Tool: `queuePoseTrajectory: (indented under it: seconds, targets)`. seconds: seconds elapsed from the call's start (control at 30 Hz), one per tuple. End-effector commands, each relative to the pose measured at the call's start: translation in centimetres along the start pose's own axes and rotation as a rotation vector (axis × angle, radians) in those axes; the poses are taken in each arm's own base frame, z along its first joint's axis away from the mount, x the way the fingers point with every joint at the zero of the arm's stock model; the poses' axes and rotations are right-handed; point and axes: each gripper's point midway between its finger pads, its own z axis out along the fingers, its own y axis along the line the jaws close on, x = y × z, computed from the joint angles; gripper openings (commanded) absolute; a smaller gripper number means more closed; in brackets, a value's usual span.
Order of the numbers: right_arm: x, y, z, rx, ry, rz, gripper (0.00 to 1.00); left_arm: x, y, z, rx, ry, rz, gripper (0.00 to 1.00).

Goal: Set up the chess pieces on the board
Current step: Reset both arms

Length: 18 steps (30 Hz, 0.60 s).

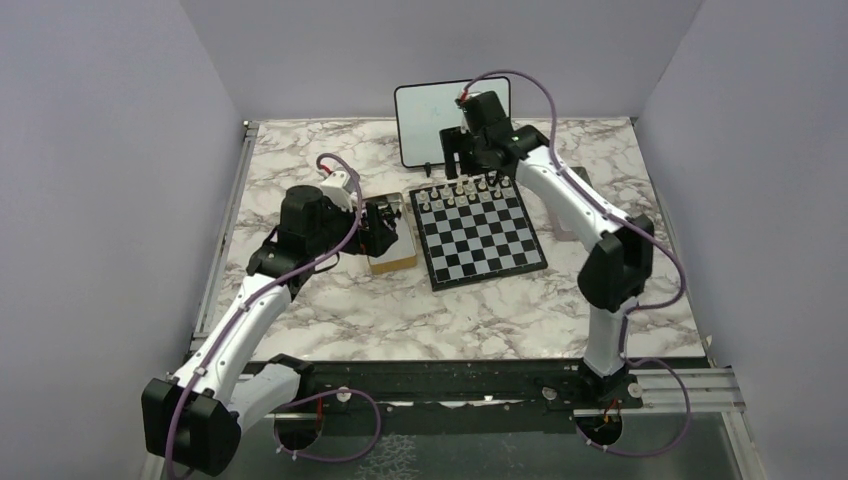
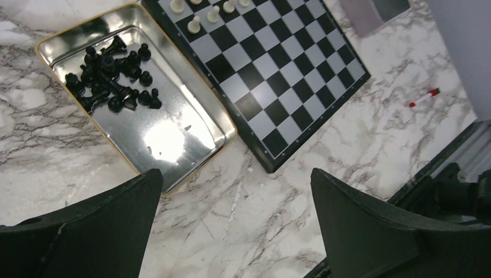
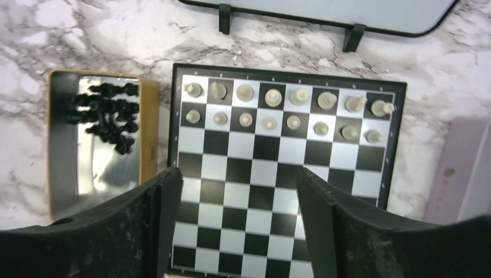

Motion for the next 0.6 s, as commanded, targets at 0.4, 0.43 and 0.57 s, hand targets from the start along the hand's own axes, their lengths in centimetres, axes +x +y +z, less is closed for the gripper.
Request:
queuePoseTrajectory:
  seconds: [0.4, 0.43, 0.57]
  targets:
    - [3.8, 0.4, -18.1, -0.249, -0.244, 0.185, 1.00, -10.0, -7.9, -5.6, 0.200, -0.167, -0.006, 0.99]
    - [4.4, 0.4, -18.7, -0.262, -0.252, 0.208, 1.00, -9.9, -8.0, -5.8, 0.204, -0.168, -0.012, 0.99]
    - [6.4, 0.4, -20.3, -0.297, -0.255, 0.252, 1.00, -8.4, -7.4, -6.2, 0.178, -0.171, -0.050, 0.99]
